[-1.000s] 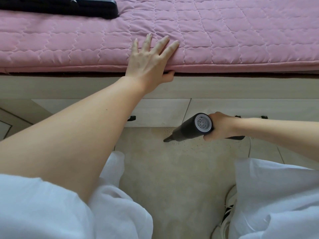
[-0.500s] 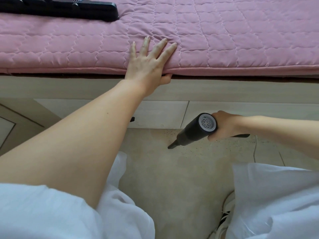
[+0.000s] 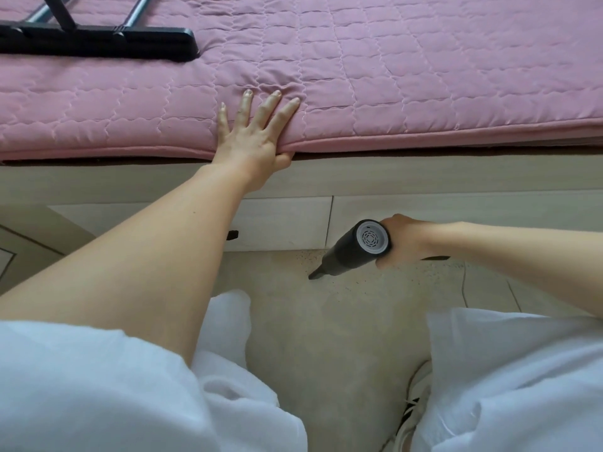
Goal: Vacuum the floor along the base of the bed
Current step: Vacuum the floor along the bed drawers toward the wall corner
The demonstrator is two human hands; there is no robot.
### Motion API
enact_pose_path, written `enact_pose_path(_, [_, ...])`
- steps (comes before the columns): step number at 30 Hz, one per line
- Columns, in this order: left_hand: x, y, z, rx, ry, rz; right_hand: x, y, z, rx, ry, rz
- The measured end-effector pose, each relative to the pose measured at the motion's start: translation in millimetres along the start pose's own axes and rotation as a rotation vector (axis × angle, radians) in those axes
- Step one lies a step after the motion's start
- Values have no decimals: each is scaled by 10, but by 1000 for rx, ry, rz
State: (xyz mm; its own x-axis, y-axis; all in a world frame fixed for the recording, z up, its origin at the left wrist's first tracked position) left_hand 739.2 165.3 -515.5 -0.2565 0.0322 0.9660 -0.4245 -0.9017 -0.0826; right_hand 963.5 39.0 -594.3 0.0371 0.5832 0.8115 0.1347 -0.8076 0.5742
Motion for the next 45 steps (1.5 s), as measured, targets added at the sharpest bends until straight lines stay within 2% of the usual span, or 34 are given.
enact_pose_path(8, [41,9,-32,-59,20,41,-59,-11,19,-10,-32,-1])
enact_pose_path(13, [63,24,-51,-105,-9,82,-75,-4,-28,-12,43,2])
enact_pose_path(23, [60,8,-66,-119,-23,80,-52,-103,-130,58,-2,22])
enact_pose_path(45, [80,-1,-98,-146,-36,73,-38,-244,-351,83,-27,76])
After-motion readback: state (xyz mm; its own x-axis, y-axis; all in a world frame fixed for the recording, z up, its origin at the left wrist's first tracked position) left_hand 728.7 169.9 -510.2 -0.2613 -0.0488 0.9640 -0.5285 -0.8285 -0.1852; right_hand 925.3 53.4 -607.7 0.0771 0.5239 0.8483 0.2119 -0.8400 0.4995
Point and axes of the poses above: each hand's wrist, its own y-axis away from the middle knuckle, its own x-axis out of the back of the hand, z = x × y, the point moved 3 cm from there along -y, towards the middle knuckle, and after that the axes turned 13 degrees about y, right-handed, at the moved point
